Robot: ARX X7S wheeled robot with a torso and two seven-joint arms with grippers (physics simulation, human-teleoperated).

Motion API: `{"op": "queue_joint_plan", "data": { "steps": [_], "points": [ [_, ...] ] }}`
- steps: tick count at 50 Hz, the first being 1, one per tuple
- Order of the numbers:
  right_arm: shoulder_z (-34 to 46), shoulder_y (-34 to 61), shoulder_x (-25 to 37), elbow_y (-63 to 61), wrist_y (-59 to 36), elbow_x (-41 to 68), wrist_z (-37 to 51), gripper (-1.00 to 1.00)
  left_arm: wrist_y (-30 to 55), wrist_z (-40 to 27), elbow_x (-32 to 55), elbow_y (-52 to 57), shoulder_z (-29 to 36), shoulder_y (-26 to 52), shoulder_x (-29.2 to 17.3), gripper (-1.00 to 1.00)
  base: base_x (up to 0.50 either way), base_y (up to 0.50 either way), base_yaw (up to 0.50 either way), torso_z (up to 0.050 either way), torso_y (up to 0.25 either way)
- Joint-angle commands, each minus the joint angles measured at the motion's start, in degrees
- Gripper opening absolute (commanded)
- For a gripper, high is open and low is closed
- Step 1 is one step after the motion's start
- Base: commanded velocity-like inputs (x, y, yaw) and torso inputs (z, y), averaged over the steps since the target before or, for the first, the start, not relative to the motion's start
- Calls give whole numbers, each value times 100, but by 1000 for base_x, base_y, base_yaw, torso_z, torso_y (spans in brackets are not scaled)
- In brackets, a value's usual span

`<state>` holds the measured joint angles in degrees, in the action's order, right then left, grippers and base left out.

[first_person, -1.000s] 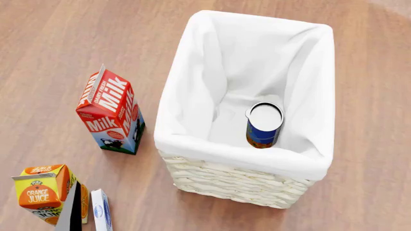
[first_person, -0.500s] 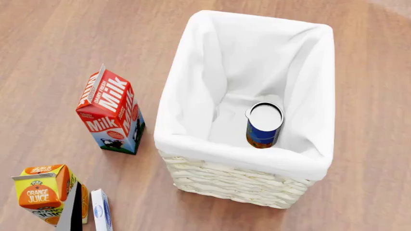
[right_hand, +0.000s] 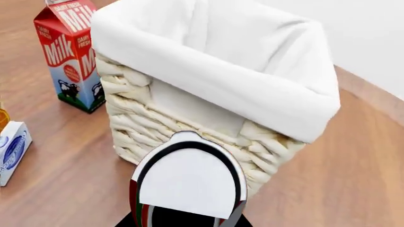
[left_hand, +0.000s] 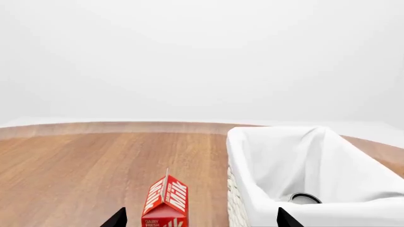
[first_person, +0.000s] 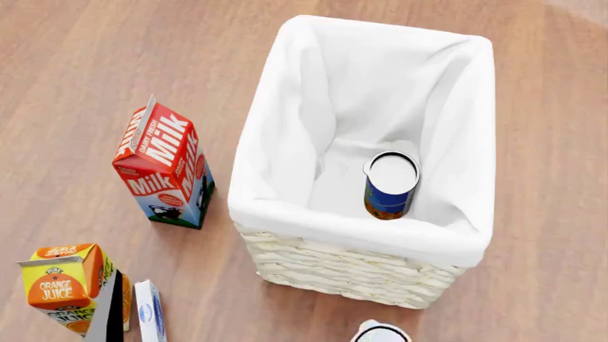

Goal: Pick up the alphabet soup and the tomato sauce, and put them in the basket.

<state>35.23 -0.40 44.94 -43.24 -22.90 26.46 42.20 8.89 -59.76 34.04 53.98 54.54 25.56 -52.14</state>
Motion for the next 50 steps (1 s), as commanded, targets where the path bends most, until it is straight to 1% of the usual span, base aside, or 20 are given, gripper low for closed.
{"op": "queue_joint_plan", "data": {
  "steps": [1, 3, 5, 8, 14, 21, 25, 28, 30, 37, 44, 46, 50],
  "points": [
    [-303, -149, 208, -367, 4, 56, 235, -100, -26, 5, -7, -13, 5, -6, -5, 100, 0, 0, 0, 0, 0],
    [-358, -162, 251, -459, -29, 101, 295, -100, -41, -4, -4, 0, -5, -9, -20, 100, 0, 0, 0, 0, 0],
    [-528, -245, 279, -461, 243, 260, 266, -100, -52, -4, -13, -6, -6, -12, -22, 100, 0, 0, 0, 0, 0],
    [-708, -179, 382, -621, 167, 454, 361, -100, -51, 17, -22, -36, 18, -17, 11, 100, 0, 0, 0, 0, 0],
    [-844, 346, 549, -1149, -526, 861, 543, -100, -112, 12, 17, -46, -28, -21, -50, 100, 0, 0, 0, 0, 2],
    [-996, 533, 718, -1408, -811, 1143, 721, -100, -123, 2, -2, -25, -21, -33, -58, 100, 0, 0, 0, 0, 0],
    [-1178, 809, 896, -1605, -1051, 1548, 879, -100, -85, 1, -5, -9, 1, -18, -31, 100, 0, 0, 0, 0, 0],
    [-1135, 1163, 1056, -1663, -1183, 1892, 1038, -100, -74, 24, 14, -25, 9, -2, -18, 100, 0, 0, 0, 0, 0],
    [-792, 1602, 1190, -1669, -1351, 1906, 1159, -100, -104, 73, 0, -93, 30, -19, -3, 100, 0, 0, 0, 0, 0],
    [-890, 2288, 1142, -1496, -1628, 2552, 1206, -100, -97, 54, 28, -64, 13, -8, -32, 100, 0, 0, 0, 0, 0],
    [-1012, 3243, 1118, -1331, -2169, 3322, 1231, -100, -58, 51, 37, -42, 26, 17, -13, 100, 0, 0, 0, 0, 0],
    [-909, 3486, 1084, -1392, -2326, 3222, 1131, -100, -60, 50, 38, -43, 26, 14, -16, 100, 0, 0, 0, 0, 0],
    [-857, 4068, 947, -1193, -2718, 3575, 1117, -100, -72, 55, 41, -65, 22, 13, -22, 100, 0, 0, 0, 0, 0]
  ]
}}
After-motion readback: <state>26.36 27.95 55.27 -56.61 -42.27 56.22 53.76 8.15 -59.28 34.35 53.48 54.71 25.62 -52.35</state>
